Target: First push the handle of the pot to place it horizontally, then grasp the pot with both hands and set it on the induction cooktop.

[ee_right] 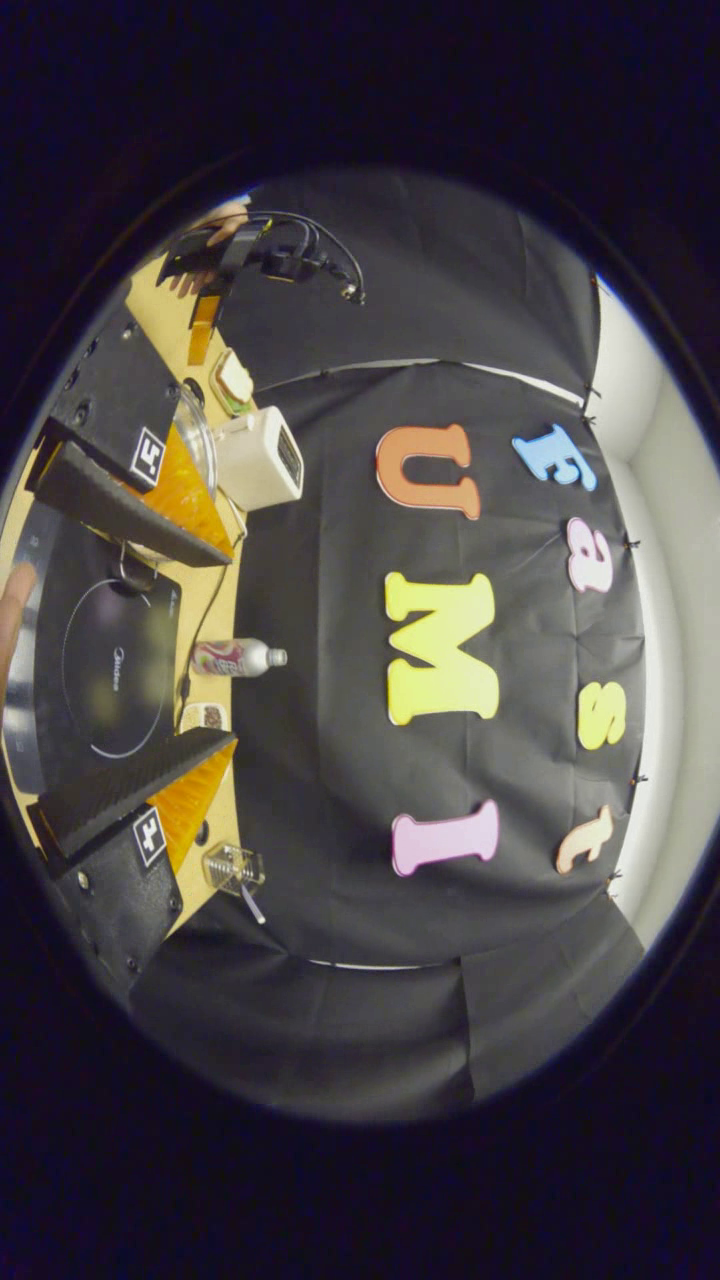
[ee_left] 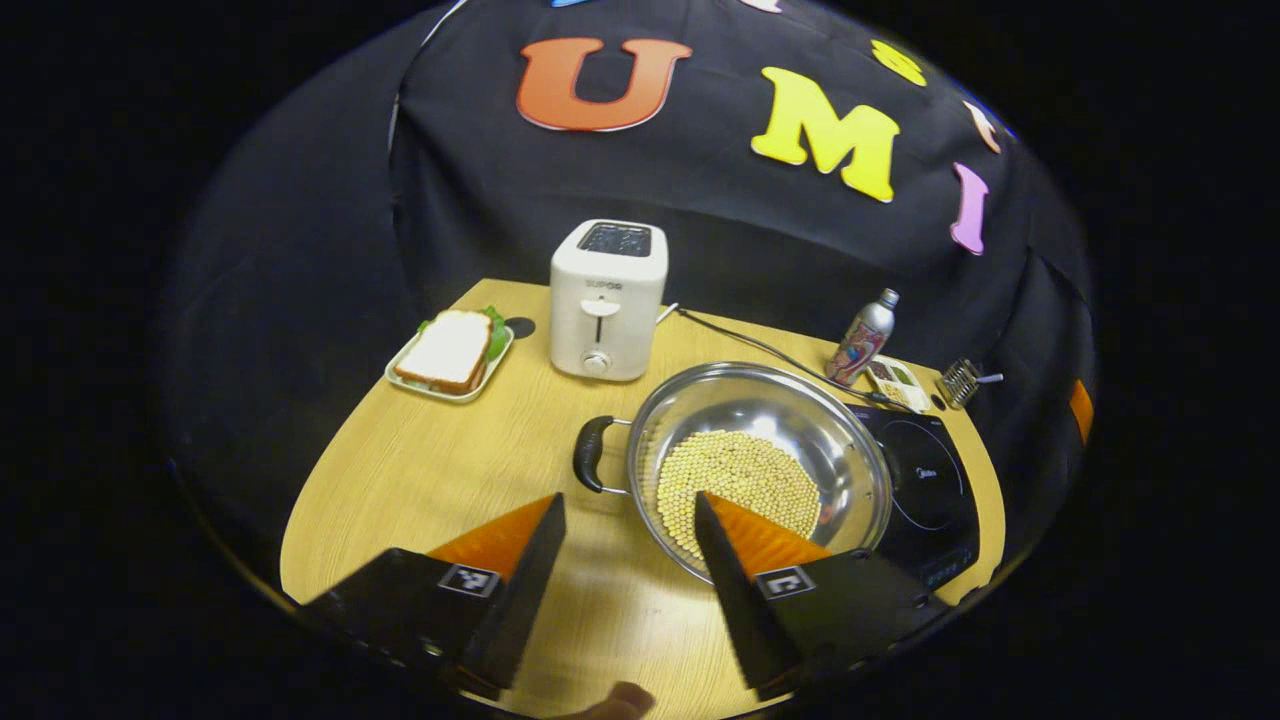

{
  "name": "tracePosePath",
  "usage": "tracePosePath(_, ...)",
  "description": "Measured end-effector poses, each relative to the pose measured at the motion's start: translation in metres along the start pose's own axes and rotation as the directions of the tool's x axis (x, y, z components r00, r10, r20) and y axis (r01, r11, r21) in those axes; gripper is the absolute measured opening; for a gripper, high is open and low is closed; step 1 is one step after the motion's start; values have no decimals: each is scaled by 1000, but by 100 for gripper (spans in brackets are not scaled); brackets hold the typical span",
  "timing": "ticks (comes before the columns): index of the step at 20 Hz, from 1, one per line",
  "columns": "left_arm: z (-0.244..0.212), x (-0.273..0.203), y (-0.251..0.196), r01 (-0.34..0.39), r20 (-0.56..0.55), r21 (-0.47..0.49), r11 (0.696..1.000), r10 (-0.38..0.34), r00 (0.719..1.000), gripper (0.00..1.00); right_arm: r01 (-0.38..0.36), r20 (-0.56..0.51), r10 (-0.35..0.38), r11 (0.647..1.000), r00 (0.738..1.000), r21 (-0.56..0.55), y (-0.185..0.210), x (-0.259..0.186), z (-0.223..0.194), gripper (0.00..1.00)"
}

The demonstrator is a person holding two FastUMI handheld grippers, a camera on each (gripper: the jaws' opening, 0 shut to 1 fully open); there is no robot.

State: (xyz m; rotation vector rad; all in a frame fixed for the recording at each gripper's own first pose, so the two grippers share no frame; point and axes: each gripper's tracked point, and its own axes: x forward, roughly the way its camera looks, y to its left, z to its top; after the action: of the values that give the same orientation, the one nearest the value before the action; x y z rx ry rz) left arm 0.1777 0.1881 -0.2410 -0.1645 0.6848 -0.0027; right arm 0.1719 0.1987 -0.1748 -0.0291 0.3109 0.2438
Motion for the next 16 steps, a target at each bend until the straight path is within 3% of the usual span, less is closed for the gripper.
tracePosePath(2, -5, -11, -4, -2, -1, 12, 1000, 2, 1000, 95, 6, -31, -6, 1000, 999, 19, 5, 12, -14, 97)
tracePosePath(4, 1, -9, 3, -32, 21, 31, 999, 32, 999, 96, 13, -72, -11, 999, 997, 31, 9, 25, -30, 97)
tracePosePath(8, 4, 7, 0, 4, 34, 13, 1000, -4, 999, 95, 22, -165, -14, 998, 986, 51, 20, 52, -67, 97)
tracePosePath(16, -4, 61, 21, -8, 13, 15, 1000, 8, 1000, 96, 2, -333, 38, 993, 942, 119, 60, 103, -142, 100)
